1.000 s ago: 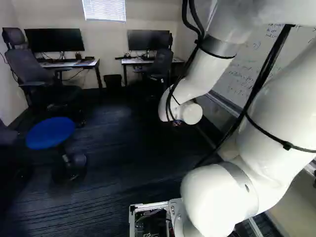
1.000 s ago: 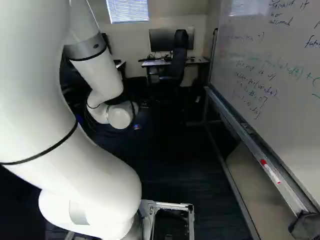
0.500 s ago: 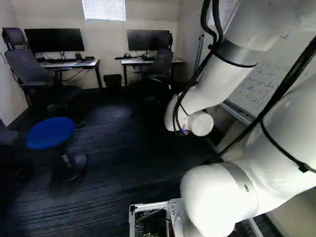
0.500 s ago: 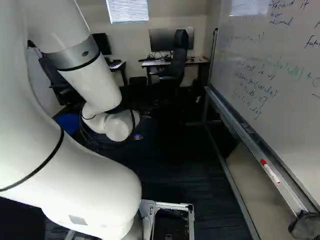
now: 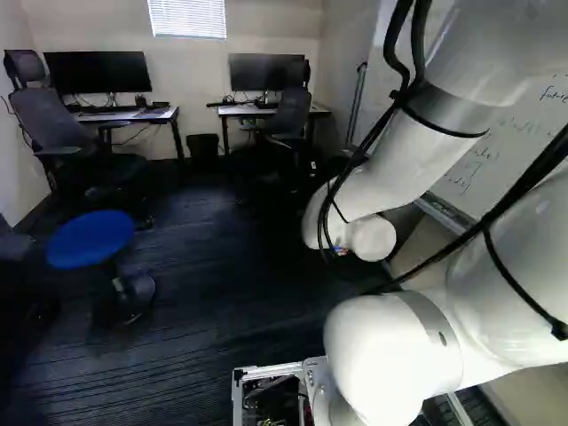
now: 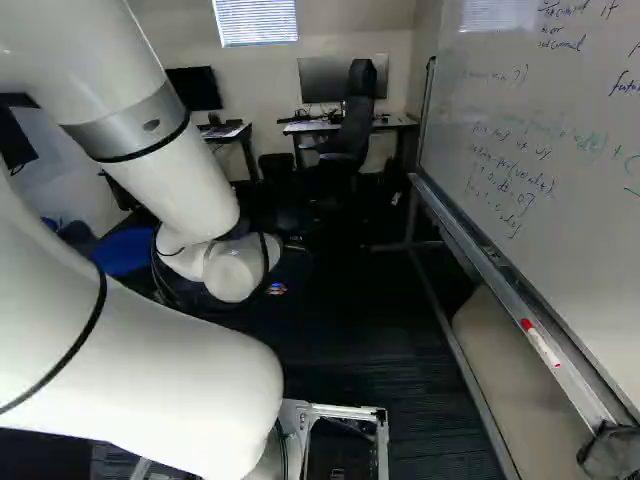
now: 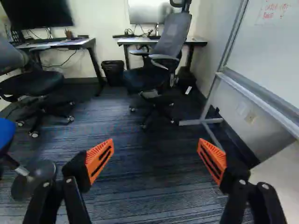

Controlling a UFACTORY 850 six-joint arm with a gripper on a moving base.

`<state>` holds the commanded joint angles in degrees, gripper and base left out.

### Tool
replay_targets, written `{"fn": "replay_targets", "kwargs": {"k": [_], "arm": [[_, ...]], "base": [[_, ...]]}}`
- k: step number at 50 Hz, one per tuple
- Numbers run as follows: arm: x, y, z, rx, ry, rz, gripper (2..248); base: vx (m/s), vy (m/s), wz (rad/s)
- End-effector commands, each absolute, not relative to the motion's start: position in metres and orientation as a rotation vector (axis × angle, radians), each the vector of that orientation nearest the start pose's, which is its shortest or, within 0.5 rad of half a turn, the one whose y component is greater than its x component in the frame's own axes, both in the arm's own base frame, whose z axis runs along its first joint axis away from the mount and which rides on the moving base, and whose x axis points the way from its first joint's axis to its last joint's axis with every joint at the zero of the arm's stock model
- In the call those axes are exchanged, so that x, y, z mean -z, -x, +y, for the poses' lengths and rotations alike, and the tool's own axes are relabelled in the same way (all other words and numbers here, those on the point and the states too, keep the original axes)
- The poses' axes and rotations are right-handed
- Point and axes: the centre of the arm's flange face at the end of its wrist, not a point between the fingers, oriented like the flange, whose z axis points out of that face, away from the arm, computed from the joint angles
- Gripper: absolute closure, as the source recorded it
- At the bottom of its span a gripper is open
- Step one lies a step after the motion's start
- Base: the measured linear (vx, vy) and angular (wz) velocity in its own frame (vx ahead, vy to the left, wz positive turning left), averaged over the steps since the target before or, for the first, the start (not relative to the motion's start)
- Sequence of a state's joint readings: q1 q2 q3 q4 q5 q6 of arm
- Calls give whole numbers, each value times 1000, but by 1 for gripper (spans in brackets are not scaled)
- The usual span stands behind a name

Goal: Open the door and move inside

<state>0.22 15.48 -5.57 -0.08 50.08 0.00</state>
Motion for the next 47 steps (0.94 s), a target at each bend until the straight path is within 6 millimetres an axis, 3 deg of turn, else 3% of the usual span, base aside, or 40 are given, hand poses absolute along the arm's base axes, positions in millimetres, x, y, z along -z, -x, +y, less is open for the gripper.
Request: {"fn": "replay_targets", "kwargs": {"k": [47], "arm": [[-366,-270,0,1824,2558,0,3]], "base": [[0,0,0]]}}
